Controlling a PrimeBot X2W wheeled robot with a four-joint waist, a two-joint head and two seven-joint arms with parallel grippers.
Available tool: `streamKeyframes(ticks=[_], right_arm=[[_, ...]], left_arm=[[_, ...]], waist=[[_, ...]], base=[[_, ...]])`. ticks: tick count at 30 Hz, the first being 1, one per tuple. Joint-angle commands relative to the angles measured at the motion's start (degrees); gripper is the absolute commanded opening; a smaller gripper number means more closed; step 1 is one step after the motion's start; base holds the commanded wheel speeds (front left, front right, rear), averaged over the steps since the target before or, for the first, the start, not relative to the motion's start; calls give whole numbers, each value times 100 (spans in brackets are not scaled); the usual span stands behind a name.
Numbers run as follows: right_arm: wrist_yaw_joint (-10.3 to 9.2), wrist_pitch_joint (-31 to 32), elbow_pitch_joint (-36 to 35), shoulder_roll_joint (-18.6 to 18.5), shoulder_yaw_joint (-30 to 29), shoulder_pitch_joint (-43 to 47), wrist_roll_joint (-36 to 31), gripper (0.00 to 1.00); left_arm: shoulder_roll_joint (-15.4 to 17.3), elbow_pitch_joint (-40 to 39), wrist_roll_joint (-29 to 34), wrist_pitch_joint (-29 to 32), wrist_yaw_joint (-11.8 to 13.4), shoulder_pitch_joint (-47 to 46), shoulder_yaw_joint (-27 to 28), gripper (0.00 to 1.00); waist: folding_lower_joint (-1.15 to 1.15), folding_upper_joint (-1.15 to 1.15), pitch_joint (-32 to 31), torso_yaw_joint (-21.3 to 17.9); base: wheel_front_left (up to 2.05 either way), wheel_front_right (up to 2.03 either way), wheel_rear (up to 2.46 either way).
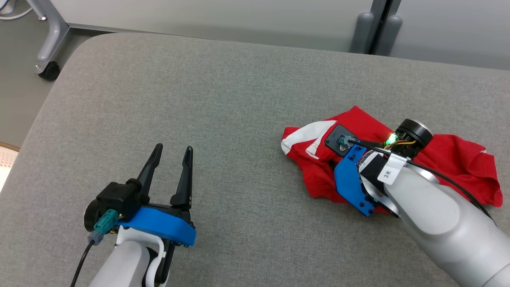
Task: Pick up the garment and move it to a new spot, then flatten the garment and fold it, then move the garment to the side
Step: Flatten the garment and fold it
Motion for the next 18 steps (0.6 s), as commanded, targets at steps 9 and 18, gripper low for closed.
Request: streamKeyframes(ticks=[9,18], right_arm=[[-1,-583,117,0,-501,190,374,0],[0,-548,-2049,-444,-2078,2316,418,0]], left_arm=[[8,72,-4,-36,21,-42,74,100],[247,-122,-105,-38,206,345,301,100]], waist=[[0,0,-153,-141],[0,0,-463,-798]], base=[[0,0,0],[0,0,0]])
